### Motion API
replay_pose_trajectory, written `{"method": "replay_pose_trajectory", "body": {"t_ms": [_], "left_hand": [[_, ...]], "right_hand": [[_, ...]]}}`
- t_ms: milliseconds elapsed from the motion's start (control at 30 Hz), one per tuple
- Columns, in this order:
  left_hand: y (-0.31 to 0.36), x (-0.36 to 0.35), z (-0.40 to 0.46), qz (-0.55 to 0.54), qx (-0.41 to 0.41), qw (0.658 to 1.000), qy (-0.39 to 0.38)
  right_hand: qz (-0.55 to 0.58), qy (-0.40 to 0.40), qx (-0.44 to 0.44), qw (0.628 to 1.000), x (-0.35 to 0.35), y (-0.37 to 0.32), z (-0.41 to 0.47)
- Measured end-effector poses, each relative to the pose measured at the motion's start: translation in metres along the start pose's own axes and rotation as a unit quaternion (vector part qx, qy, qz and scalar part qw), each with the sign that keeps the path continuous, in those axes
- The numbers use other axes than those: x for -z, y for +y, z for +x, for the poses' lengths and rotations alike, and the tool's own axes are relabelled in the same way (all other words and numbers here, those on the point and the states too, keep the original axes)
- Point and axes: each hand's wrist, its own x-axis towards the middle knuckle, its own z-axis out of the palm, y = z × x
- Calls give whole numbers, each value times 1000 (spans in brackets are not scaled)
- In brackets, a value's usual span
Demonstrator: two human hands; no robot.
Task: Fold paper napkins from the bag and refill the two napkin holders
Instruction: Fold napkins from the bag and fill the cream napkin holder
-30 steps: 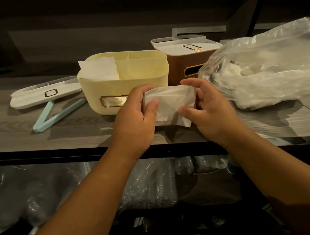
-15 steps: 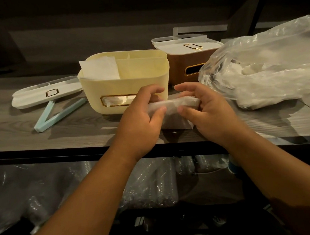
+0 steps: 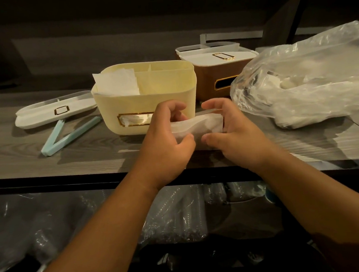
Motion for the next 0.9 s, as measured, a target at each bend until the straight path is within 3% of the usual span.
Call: {"method": "replay_pose_trajectory", "body": {"t_ms": [367, 467, 600, 800, 900], "left_hand": [[2, 0, -2, 19, -3, 999, 47], [22, 15, 5, 1, 1, 998, 62], [74, 61, 44, 68, 19, 996, 48], [97, 96, 108, 116, 192, 968, -115], [84, 93, 128, 141, 265, 945, -132]], "right_hand": [[-73, 21, -45, 996, -1, -10, -3], [-28, 19, -49, 998, 13, -36, 7], [-86, 9, 1, 996, 35, -97, 41], [-258, 25, 70, 963, 23, -130, 110], [-318, -23, 58, 946, 9, -119, 136]]}}
